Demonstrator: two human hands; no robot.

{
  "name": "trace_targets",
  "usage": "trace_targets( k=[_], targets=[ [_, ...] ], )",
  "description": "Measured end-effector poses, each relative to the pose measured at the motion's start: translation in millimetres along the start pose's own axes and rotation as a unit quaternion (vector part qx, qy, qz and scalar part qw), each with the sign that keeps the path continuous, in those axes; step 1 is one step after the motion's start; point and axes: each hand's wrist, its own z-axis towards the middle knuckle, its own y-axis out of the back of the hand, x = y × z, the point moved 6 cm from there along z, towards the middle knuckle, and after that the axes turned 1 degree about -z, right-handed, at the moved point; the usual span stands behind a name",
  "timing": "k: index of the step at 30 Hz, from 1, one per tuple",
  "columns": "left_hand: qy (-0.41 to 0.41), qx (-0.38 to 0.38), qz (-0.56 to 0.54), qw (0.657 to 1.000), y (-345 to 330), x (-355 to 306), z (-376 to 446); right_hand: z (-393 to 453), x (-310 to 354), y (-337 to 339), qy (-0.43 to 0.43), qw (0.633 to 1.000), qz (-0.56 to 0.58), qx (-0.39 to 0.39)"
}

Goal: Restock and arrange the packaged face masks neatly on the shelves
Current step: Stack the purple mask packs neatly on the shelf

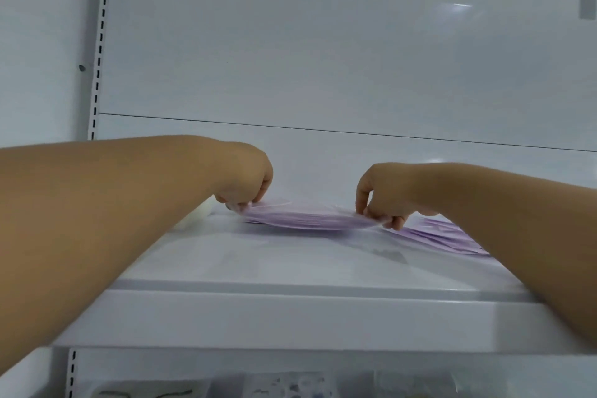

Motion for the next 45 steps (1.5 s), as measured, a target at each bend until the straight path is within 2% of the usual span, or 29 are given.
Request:
trace_targets(
  k=[4, 7, 11, 18, 25, 29, 32, 35, 42, 45],
  targets=[
    [-0.005, 0.041, 0.069, 0.997, -20.6, -7.4, 8.6, 9.0, -4.0, -11.5, 0.018, 0.999, -0.025, 0.022],
    [0.000, 0.056, 0.058, 0.997, -25.1, -4.8, 12.6, 13.8, -3.1, -15.3, 0.025, 0.998, -0.044, 0.024],
    [0.009, 0.048, 0.038, 0.998, -24.7, 1.7, 15.3, 17.6, -1.8, -17.7, 0.025, 0.997, -0.062, 0.025],
    [-0.001, 0.003, 0.106, 0.994, -25.8, -3.6, 12.2, 8.6, 2.2, -16.3, 0.031, 0.997, -0.068, 0.005],
    [-0.006, 0.005, 0.140, 0.990, -23.7, -4.1, 1.9, 1.4, -0.1, -19.8, 0.023, 0.999, -0.042, 0.002],
    [-0.016, -0.047, 0.136, 0.990, -10.4, -9.9, -5.3, -4.1, 2.9, -6.9, 0.050, 0.991, -0.112, -0.059],
    [-0.043, -0.088, 0.082, 0.992, 5.0, -21.0, -17.3, -13.3, -4.5, 13.5, 0.042, 0.986, -0.089, -0.133],
    [-0.073, -0.101, 0.042, 0.991, 18.5, -46.3, -29.6, -21.3, -14.6, 28.8, 0.043, 0.983, -0.077, -0.159],
    [-0.101, -0.086, 0.000, 0.991, 33.0, -134.9, -25.1, -44.9, -47.7, 39.1, 0.043, 0.982, -0.160, -0.092],
    [-0.092, -0.062, -0.013, 0.994, 35.4, -162.7, -17.0, -52.8, -69.8, 39.2, -0.004, 0.973, -0.230, -0.014]
  ],
)
